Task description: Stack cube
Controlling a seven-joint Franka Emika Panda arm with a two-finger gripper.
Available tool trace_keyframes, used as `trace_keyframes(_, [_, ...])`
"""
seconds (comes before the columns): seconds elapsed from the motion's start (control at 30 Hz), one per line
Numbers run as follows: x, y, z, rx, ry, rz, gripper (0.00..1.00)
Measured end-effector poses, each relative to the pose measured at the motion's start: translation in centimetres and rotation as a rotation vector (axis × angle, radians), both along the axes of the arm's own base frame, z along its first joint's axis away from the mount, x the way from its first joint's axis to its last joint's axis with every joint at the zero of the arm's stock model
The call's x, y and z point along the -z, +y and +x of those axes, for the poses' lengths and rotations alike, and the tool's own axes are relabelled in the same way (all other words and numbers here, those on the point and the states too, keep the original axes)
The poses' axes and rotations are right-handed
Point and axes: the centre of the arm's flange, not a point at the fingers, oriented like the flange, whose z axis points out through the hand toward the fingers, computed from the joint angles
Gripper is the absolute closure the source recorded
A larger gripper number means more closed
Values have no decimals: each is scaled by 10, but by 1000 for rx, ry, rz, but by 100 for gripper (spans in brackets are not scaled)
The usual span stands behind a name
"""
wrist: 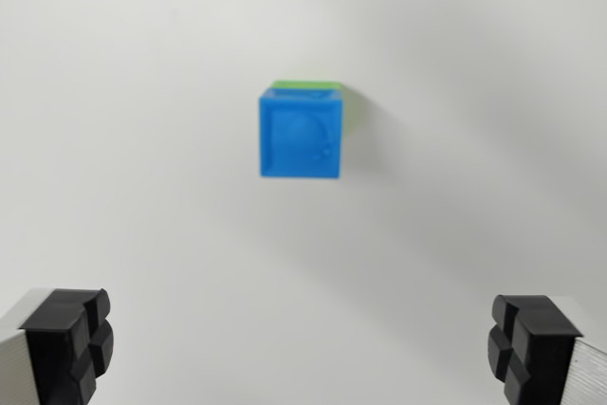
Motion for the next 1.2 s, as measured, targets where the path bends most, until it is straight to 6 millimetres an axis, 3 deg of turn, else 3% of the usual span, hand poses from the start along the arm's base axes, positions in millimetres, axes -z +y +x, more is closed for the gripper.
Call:
trace_keyframes(0.57, [-38,0,0,0,0,0,0])
trace_keyframes(1.2, [-44,0,0,0,1,0,0])
